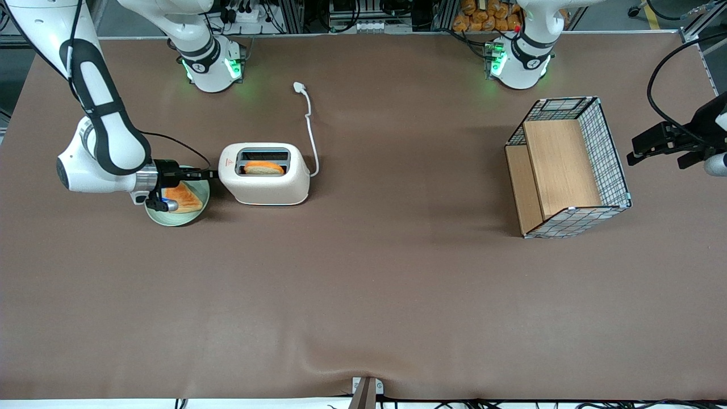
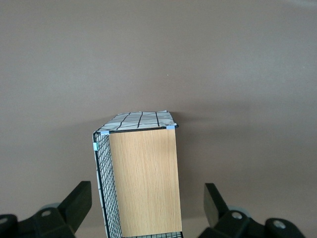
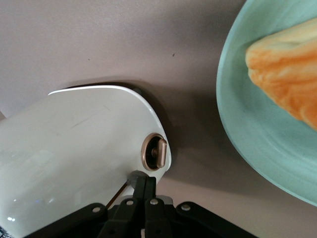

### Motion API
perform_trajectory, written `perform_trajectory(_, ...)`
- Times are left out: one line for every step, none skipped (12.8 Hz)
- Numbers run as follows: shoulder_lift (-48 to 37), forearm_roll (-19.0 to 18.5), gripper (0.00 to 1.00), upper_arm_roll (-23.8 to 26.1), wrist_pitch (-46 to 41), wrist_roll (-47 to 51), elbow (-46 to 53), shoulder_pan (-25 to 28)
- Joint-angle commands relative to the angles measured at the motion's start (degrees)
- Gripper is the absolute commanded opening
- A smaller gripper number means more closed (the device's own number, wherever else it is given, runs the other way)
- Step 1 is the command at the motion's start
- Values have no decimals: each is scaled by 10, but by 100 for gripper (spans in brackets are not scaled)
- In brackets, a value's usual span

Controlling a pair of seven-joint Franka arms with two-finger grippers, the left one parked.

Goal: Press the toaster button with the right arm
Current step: 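Press the toaster lever down with the right gripper fingertips, then lift the right gripper up and away from the toaster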

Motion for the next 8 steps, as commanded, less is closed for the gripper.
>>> perform_trajectory(23,14,0,7,-29,-20,41,-16)
perform_trajectory(23,10,0,7,-44,-19,55,-26)
perform_trajectory(22,-4,0,7,-57,-18,69,-31)
perform_trajectory(22,-21,0,5,-68,-16,88,-35)
perform_trajectory(22,-37,0,4,-83,-14,108,-39)
perform_trajectory(22,-50,23,4,-92,-14,126,-44)
perform_trajectory(20,-53,55,4,-95,-13,134,-49)
perform_trajectory(13,-53,87,4,-94,-13,135,-59)
